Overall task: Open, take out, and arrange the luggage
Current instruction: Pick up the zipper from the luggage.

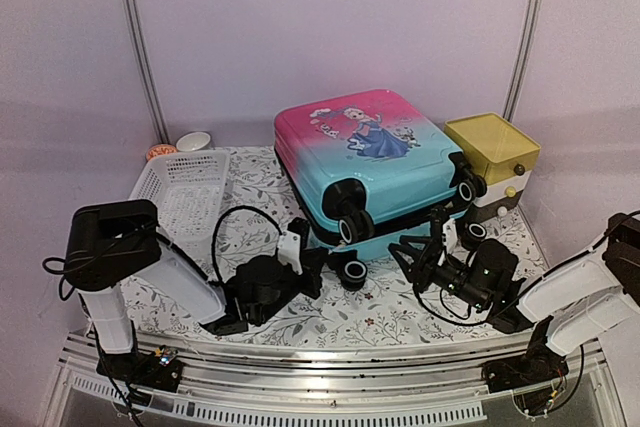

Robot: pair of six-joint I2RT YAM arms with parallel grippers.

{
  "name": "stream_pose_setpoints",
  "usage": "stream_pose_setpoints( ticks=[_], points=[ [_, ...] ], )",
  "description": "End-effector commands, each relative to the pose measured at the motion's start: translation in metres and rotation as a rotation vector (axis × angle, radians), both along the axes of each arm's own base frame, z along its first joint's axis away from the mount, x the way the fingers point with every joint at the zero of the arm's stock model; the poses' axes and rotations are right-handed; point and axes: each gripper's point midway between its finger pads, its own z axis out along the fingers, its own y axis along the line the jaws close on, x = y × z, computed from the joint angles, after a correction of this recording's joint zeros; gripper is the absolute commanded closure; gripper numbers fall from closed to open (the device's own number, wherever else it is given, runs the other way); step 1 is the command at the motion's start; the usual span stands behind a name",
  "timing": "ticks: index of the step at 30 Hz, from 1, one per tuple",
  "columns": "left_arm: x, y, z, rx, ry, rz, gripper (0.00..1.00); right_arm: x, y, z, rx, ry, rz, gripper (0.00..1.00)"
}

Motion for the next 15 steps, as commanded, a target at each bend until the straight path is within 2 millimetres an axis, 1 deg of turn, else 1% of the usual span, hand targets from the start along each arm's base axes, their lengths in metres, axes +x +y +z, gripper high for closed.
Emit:
stream_pose_setpoints(
  ticks=[1, 3, 5, 8, 10, 13, 15],
  points=[
    [0.001, -0.016, 0.011, -0.016, -0.019, -0.065, 0.86, 0.001, 0.002, 0.007, 0.004, -0.016, 0.008, 0.63],
    [0.0, -0.018, 0.01, -0.012, -0.018, -0.072, 0.8, 0.001, 0.003, 0.007, 0.005, -0.015, 0.012, 0.63],
    [0.001, -0.018, 0.009, -0.011, -0.02, -0.069, 0.77, 0.0, 0.007, 0.004, -0.007, -0.008, 0.031, 0.63],
    [0.002, -0.02, 0.01, -0.012, -0.026, -0.071, 0.77, 0.0, 0.017, -0.005, -0.018, 0.006, 0.066, 0.64],
    [0.0, -0.024, 0.01, -0.008, -0.031, -0.09, 0.76, -0.004, 0.022, -0.002, 0.02, -0.004, 0.102, 0.66],
    [0.0, -0.031, 0.008, 0.007, -0.032, -0.098, 0.76, -0.008, 0.04, -0.008, 0.02, 0.003, 0.185, 0.66],
    [0.001, -0.027, 0.008, 0.003, -0.029, -0.078, 0.76, -0.007, 0.049, -0.01, 0.025, -0.011, 0.217, 0.66]
  ],
)
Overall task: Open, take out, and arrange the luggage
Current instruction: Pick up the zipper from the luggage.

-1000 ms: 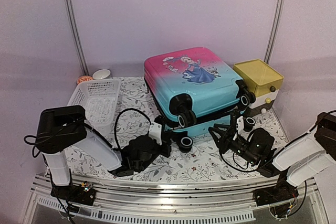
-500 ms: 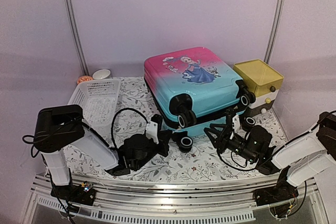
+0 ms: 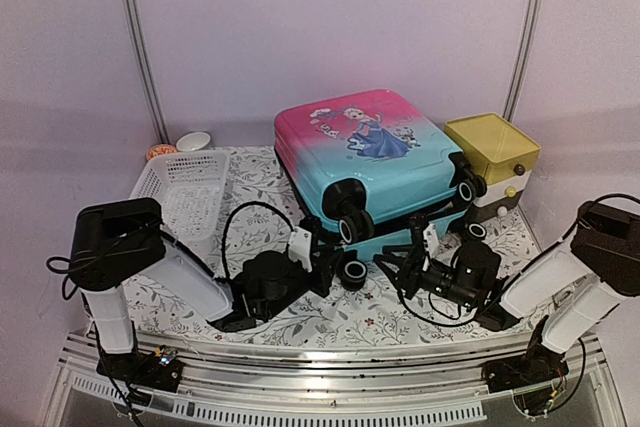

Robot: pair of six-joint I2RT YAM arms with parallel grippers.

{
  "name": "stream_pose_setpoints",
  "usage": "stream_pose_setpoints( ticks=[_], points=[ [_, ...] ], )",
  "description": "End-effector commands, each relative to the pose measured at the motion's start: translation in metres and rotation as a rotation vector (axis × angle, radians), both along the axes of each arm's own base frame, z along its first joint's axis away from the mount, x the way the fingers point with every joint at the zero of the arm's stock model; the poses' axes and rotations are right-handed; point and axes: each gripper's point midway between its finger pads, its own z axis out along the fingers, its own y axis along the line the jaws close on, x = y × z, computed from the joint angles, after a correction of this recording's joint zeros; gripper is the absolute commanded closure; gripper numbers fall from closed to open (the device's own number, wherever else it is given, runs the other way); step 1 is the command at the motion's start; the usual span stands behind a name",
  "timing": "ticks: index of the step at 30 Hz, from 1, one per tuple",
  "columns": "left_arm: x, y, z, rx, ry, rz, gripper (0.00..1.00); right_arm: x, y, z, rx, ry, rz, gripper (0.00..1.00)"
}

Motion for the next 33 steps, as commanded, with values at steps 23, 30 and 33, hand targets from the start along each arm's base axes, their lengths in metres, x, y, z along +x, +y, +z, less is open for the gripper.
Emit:
stream_pose_setpoints(
  ticks=[23, 30, 33],
  points=[
    [0.013, 0.052, 0.018, -0.066, 0.065, 0.007, 0.75, 0.039, 0.06, -0.004, 0.174, -0.165, 0.065, 0.69],
    [0.021, 0.051, 0.029, -0.089, 0.091, -0.055, 0.77, 0.041, 0.066, -0.002, 0.2, -0.198, 0.066, 0.72],
    [0.023, 0.048, 0.032, -0.079, 0.094, -0.078, 0.78, 0.043, 0.071, 0.002, 0.212, -0.216, 0.066, 0.74]
  ],
)
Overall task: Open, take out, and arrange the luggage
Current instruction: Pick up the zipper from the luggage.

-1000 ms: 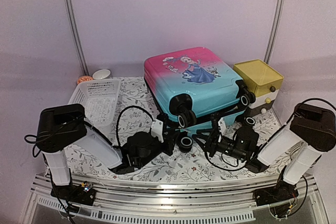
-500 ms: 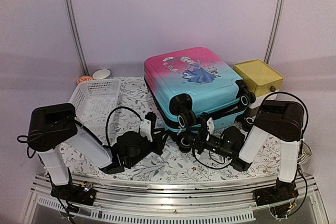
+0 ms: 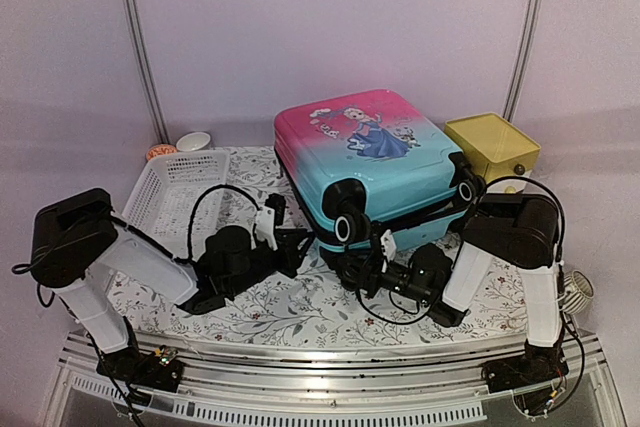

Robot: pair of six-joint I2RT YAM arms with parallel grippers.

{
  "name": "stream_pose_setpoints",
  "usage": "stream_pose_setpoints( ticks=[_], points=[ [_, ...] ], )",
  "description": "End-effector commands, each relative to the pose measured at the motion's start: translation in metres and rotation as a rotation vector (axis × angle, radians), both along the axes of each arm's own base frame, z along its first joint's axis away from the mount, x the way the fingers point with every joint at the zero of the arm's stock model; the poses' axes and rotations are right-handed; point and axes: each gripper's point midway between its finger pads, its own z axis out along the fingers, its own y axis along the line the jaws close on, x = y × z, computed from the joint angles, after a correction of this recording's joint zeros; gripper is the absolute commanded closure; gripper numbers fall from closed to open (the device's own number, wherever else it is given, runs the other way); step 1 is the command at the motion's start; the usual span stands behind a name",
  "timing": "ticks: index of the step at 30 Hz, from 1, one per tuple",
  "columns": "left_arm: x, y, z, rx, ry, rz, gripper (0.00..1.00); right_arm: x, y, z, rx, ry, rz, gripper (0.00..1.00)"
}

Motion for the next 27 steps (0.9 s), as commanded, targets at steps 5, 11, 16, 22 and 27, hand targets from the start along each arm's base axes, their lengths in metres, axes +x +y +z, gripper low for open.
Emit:
stream_pose_setpoints(
  ticks=[5, 11, 16, 22, 27],
  points=[
    [0.001, -0.013, 0.017, -0.001, -0.005, -0.085, 0.78, 0.008, 0.005, 0.073, 0.242, -0.209, -0.029, 0.78],
    [0.0, -0.02, 0.02, 0.014, -0.008, -0.114, 0.79, 0.002, 0.004, 0.088, 0.246, -0.254, -0.039, 0.98],
    [-0.001, -0.026, 0.024, 0.03, -0.022, -0.142, 0.79, -0.008, -0.003, 0.091, 0.225, -0.271, -0.062, 0.99],
    [0.001, -0.038, 0.031, 0.053, -0.033, -0.169, 0.79, -0.026, -0.004, 0.099, 0.17, -0.359, -0.097, 0.99],
    [0.002, -0.045, 0.038, 0.061, -0.035, -0.191, 0.8, -0.028, 0.0, 0.099, 0.13, -0.417, -0.125, 0.99]
  ],
)
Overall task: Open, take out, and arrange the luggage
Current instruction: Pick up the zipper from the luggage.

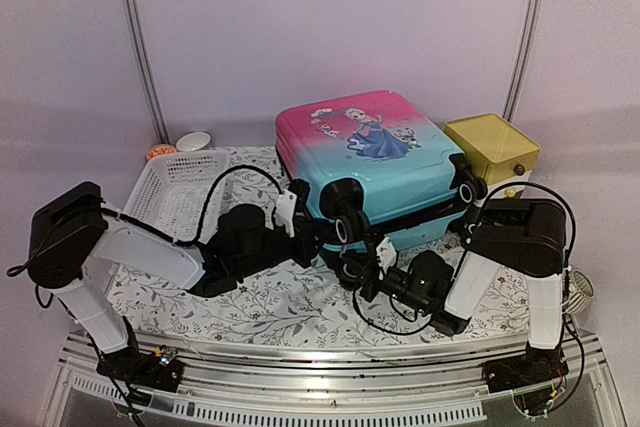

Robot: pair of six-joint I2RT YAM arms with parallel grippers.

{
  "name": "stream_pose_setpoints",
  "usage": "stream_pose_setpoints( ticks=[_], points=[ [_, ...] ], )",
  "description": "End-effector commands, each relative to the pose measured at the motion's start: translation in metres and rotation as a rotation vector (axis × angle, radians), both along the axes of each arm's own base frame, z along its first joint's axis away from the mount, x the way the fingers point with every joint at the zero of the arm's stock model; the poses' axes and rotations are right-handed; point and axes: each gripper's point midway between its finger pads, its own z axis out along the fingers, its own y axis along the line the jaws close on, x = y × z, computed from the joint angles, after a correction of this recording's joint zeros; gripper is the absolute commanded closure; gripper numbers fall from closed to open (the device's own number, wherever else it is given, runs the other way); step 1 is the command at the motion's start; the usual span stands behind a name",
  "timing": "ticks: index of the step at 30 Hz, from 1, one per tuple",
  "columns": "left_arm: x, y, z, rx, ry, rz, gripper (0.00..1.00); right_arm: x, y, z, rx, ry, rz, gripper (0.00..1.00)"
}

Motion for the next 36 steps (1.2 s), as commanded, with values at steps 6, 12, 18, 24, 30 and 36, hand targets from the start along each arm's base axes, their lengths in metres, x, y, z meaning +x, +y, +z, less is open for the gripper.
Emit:
stream_pose_setpoints(
  ticks=[6, 12, 18, 24, 30, 36],
  points=[
    [0.003, -0.013, 0.017, 0.024, -0.01, -0.048, 0.8, -0.01, 0.004, 0.081, 0.17, -0.282, -0.038, 0.99],
    [0.002, -0.007, 0.018, 0.042, -0.003, -0.035, 0.8, -0.011, 0.027, 0.069, 0.076, -0.291, -0.006, 0.99],
    [-0.001, -0.003, 0.012, 0.065, 0.008, -0.039, 0.8, -0.021, 0.048, 0.053, -0.014, -0.334, 0.019, 0.99],
    [-0.002, 0.006, -0.004, 0.094, 0.036, -0.013, 0.8, -0.019, 0.039, 0.06, 0.004, -0.316, -0.018, 0.99],
    [-0.009, 0.016, -0.016, 0.104, 0.019, 0.001, 0.8, -0.031, 0.013, 0.063, 0.034, -0.262, -0.015, 0.97],
    [-0.016, 0.01, -0.023, 0.138, -0.053, 0.012, 0.8, -0.029, -0.019, 0.064, 0.09, -0.194, -0.044, 0.95]
  ],
)
